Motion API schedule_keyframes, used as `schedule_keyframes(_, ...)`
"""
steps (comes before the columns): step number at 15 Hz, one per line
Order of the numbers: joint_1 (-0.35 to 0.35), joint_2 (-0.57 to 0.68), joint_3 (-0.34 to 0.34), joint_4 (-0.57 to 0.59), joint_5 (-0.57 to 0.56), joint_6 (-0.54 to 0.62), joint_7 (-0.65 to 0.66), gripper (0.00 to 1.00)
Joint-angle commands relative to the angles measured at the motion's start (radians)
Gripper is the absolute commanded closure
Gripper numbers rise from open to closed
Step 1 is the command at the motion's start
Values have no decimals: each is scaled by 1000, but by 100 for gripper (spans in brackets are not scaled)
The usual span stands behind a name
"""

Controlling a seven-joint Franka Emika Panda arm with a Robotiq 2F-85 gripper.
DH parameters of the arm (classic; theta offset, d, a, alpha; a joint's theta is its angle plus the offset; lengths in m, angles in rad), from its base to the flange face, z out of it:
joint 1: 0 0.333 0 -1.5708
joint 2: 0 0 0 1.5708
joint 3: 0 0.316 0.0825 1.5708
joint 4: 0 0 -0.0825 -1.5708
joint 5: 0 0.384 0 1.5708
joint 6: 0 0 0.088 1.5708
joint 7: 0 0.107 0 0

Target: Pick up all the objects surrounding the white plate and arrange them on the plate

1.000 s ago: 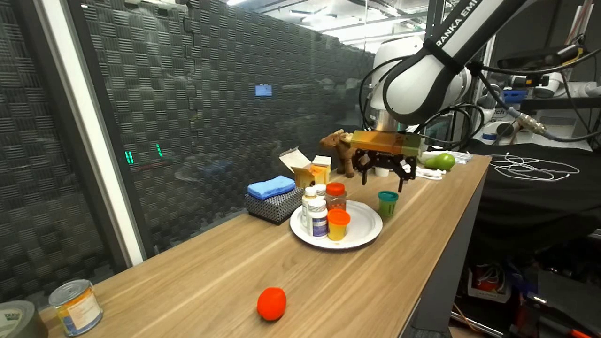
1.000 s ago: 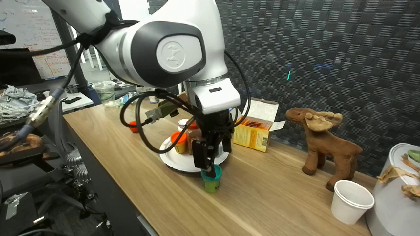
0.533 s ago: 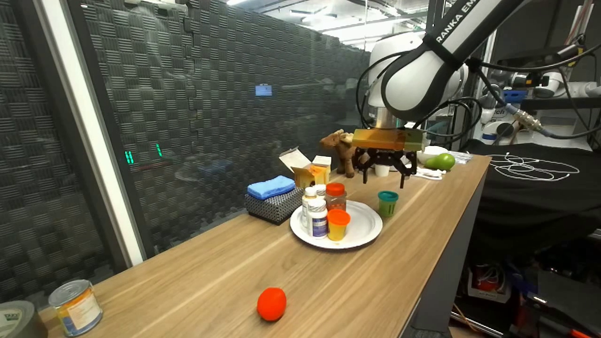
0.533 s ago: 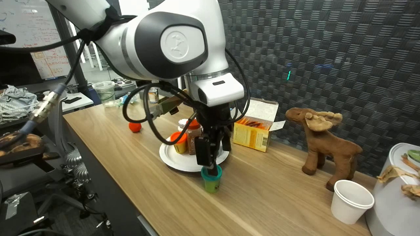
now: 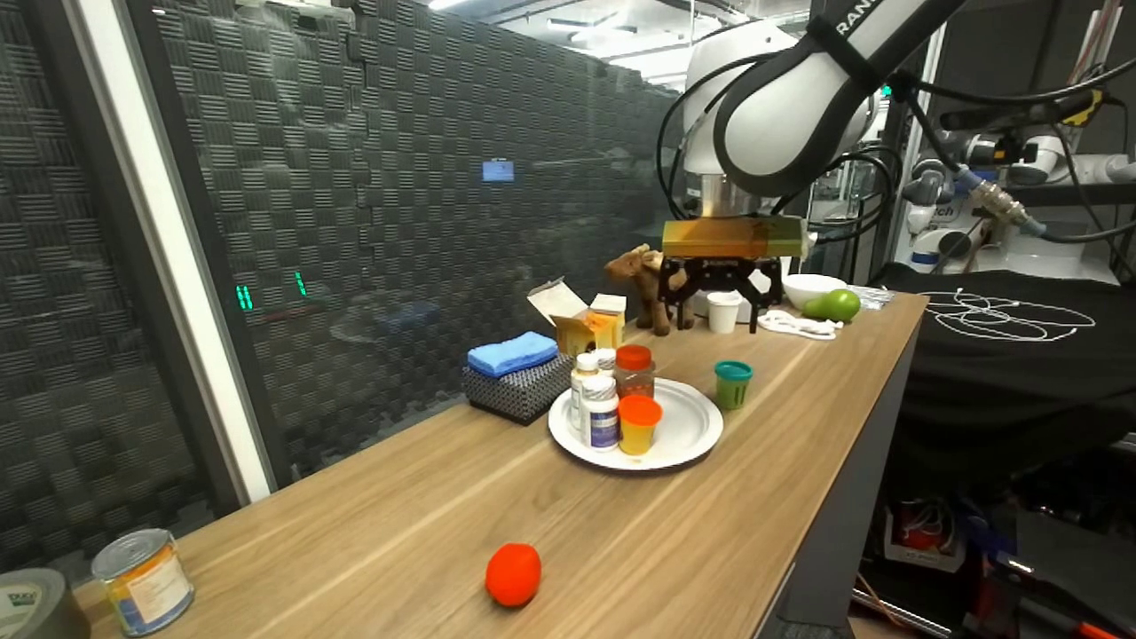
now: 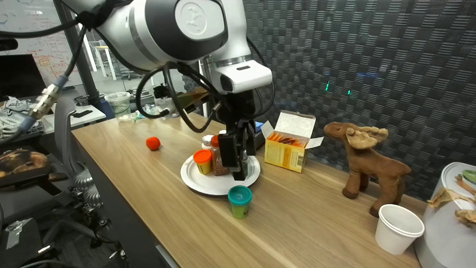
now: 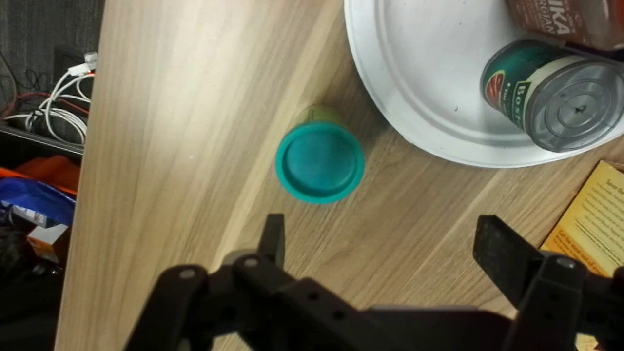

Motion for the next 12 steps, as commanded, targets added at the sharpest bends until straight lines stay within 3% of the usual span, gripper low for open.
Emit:
schedule_keyframes(1,-14,0,14,2,-2,-3,-1,0)
schedule_keyframes(4,-17,-4,14,-6,4,2,-9,0)
schedule_keyframes(12,-51,28,18,-16,176,-2,-58,0)
